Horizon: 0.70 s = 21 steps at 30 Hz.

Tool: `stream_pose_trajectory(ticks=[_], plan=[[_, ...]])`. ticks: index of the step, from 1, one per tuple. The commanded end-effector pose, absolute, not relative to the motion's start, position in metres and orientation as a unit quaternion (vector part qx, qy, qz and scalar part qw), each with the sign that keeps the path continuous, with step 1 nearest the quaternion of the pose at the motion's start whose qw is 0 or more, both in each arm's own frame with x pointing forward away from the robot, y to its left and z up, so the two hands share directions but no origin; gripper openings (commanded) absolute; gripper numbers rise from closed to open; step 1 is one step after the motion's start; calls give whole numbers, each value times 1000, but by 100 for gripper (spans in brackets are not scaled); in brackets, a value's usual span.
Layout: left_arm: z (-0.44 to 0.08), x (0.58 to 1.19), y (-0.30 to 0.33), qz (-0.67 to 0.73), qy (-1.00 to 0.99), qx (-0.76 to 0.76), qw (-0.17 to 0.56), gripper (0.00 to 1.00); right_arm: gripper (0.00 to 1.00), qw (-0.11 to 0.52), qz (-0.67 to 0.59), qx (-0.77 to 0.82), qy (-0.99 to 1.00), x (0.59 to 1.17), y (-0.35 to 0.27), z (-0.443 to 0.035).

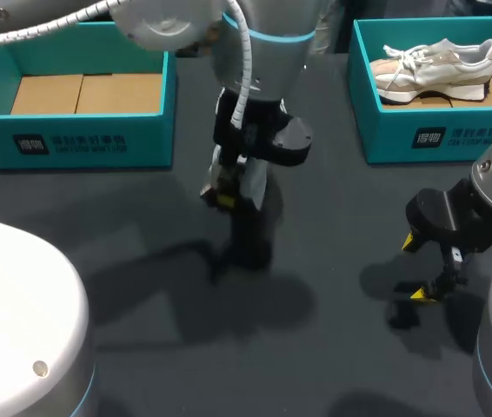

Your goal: Take the shoe out of the shoebox, open the shoe tongue, remove and reinsert the insole, then place the shoe into the shoebox

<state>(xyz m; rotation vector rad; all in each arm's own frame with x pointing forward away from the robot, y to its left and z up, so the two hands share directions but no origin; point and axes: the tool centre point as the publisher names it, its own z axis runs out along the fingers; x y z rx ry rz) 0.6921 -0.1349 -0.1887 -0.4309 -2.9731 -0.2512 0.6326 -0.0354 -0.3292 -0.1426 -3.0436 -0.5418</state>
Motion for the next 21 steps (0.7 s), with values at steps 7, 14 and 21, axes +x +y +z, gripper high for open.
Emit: stream_pose_trajectory(ticks=[7,14,21], plan=[[-151,736,-93,-61,-984,-143,88,0,100,22,-174,-46,-983,631,-36,-329],[-151,736,-93,-61,-984,-143,88,0,100,22,-174,-46,-983,631,-36,-329],[-150,744,-88,-54,-981,-155,107,0,100,22,-174,-46,-983,631,-36,-329]])
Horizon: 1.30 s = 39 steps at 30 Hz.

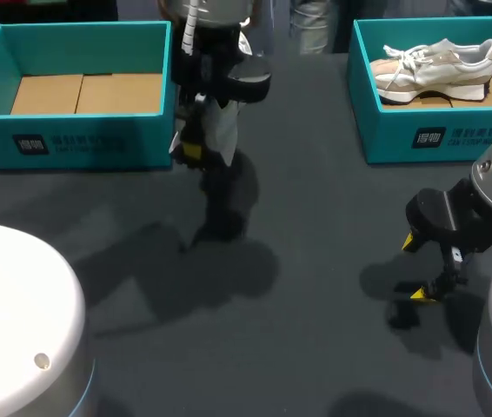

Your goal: Take the shoe out of the shoebox, open the shoe tongue, remove and reinsert the insole, then place the shoe into the shoebox

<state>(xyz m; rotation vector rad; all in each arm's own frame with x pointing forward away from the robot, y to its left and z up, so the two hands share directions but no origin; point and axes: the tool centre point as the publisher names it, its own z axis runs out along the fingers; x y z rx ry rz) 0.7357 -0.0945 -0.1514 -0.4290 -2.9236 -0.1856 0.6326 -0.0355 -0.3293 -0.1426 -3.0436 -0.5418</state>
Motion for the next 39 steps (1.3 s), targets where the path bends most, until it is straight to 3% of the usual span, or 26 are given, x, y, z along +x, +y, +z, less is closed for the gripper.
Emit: stream_pose_trajectory(ticks=[1,28,39], plan=[[-149,751,-85,-55,-982,-151,101,0,100,22,-174,-46,-983,631,-36,-329],[-118,952,58,-30,-995,-34,85,0,100,22,-174,-46,-983,631,-36,-329],[-115,988,102,-33,-996,-34,75,0,100,22,-174,-46,-983,631,-36,-329]])
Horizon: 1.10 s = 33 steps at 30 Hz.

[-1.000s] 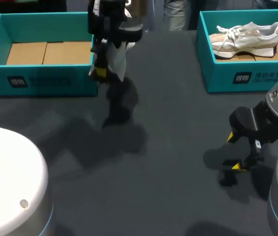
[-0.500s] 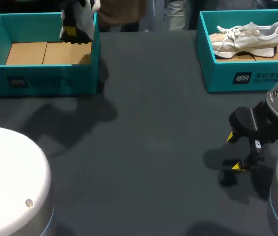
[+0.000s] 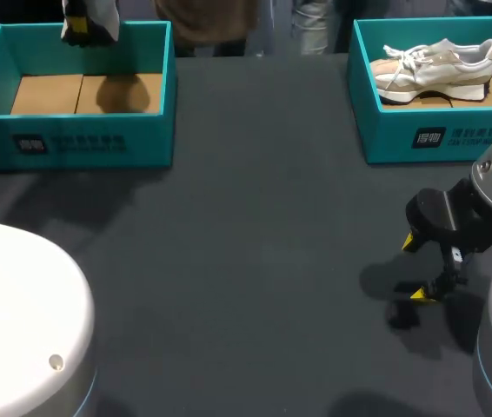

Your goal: Take the shoe out of the shoebox, open the shoe tongue, remove and reinsert the insole, then place the shoe into the shoebox

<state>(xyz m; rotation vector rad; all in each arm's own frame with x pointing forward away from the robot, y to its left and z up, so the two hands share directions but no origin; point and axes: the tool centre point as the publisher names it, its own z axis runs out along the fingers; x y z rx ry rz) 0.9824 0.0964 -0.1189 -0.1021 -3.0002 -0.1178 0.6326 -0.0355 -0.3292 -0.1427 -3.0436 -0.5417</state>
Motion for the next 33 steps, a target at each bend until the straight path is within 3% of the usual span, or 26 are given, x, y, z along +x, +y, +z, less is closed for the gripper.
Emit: stream_pose_trajectory(ticks=[1,12,23,33], plan=[[-115,988,102,-33,-996,-34,75,0,100,22,-174,-46,-983,631,-36,-329],[-118,985,104,-31,-995,-44,86,0,100,22,-174,-46,-983,631,-36,-329],[-167,1019,182,-60,-995,-20,77,0,100,22,-174,-46,-983,631,-36,-329],[-170,1042,226,-58,-994,-56,71,0,100,22,-174,-46,-983,631,-36,-329]])
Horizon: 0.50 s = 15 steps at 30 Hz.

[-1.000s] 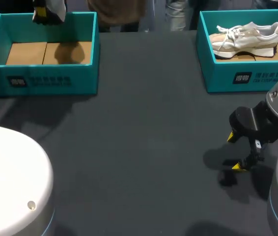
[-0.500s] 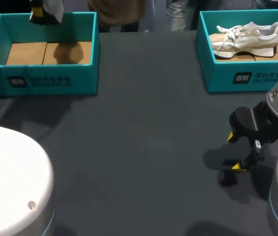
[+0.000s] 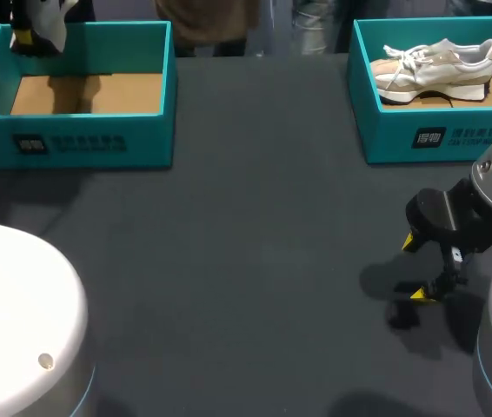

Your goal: Take the shoe out of the shoebox, open the shoe tongue, remove and reinsert the insole, then place the shoe into the shoebox

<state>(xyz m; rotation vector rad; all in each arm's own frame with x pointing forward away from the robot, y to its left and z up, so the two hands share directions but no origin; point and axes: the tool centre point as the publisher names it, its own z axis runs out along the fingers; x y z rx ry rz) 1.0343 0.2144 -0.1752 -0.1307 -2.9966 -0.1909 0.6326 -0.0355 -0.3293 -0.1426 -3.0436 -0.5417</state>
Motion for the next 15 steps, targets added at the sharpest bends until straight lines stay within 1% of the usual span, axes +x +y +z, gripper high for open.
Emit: stream_pose_trajectory(ticks=[1,5,15], plan=[[-170,1044,229,-57,-993,-68,75,0,100,22,-174,-46,-983,631,-36,-329],[-168,1047,246,-60,-989,-117,69,0,100,22,-174,-46,-983,631,-36,-329],[-160,1038,294,-46,-951,-306,12,0,100,22,-174,-46,-983,631,-36,-329]])
